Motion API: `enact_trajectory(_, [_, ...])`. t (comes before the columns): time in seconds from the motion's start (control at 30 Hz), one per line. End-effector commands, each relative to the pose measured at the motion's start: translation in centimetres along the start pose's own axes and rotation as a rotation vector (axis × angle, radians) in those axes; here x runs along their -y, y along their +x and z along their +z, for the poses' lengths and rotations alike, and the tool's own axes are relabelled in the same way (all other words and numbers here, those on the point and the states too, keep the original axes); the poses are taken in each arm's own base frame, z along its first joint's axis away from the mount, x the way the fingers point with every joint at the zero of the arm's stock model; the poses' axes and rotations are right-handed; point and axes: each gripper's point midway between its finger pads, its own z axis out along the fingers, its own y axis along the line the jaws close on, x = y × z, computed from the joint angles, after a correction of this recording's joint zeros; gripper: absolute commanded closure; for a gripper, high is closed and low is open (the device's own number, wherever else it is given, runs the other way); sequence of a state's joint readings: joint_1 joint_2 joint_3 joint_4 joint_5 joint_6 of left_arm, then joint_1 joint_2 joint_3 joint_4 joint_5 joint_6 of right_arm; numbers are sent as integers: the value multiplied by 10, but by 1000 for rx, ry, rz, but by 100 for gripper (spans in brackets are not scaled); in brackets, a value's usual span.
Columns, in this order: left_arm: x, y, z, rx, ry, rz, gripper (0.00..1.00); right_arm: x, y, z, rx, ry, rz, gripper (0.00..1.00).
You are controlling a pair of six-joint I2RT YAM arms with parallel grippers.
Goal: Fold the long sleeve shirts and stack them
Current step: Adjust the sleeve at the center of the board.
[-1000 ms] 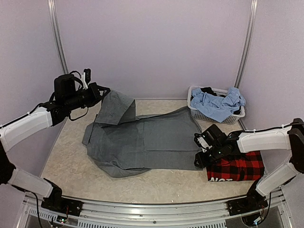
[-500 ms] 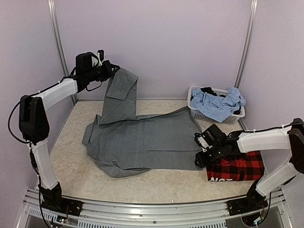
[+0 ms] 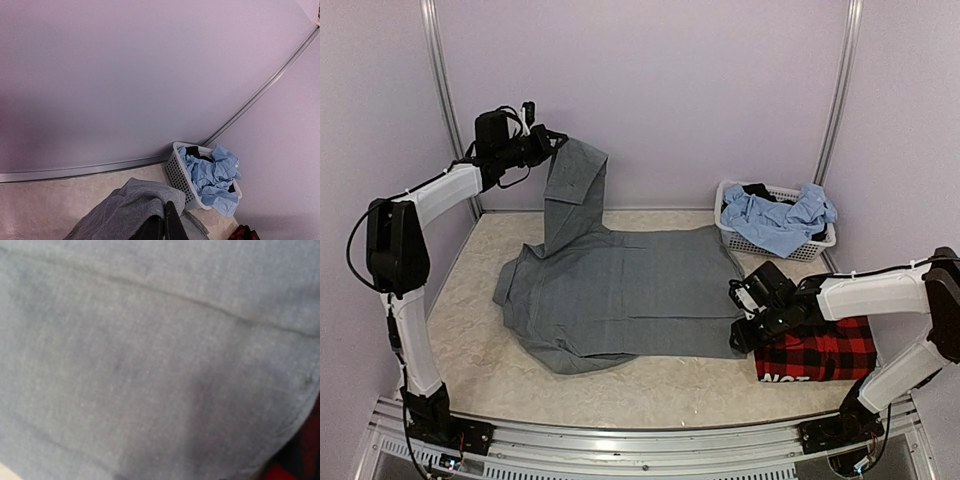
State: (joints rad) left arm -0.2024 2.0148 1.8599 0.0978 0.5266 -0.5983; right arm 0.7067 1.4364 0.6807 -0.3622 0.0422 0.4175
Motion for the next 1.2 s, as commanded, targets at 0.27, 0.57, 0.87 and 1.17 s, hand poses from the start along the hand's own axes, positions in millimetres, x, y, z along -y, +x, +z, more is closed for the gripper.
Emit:
enact_trajectory(0.27, [-7, 42, -1, -112, 86, -9, 100, -8, -10, 6, 1, -9, -11, 55])
enact_trajectory(0.57, [-34, 122, -12, -249, -33, -85, 100, -9, -11, 6, -2, -8, -20, 55])
enact_trajectory(0.87, [-113, 181, -24, -320, -256, -140, 100, -10, -13, 6, -2, -11, -26, 55])
enact_trajectory(1.17, [-168, 176, -15, -283, -334, -180, 100, -8, -8, 5, -2, -13, -8, 55])
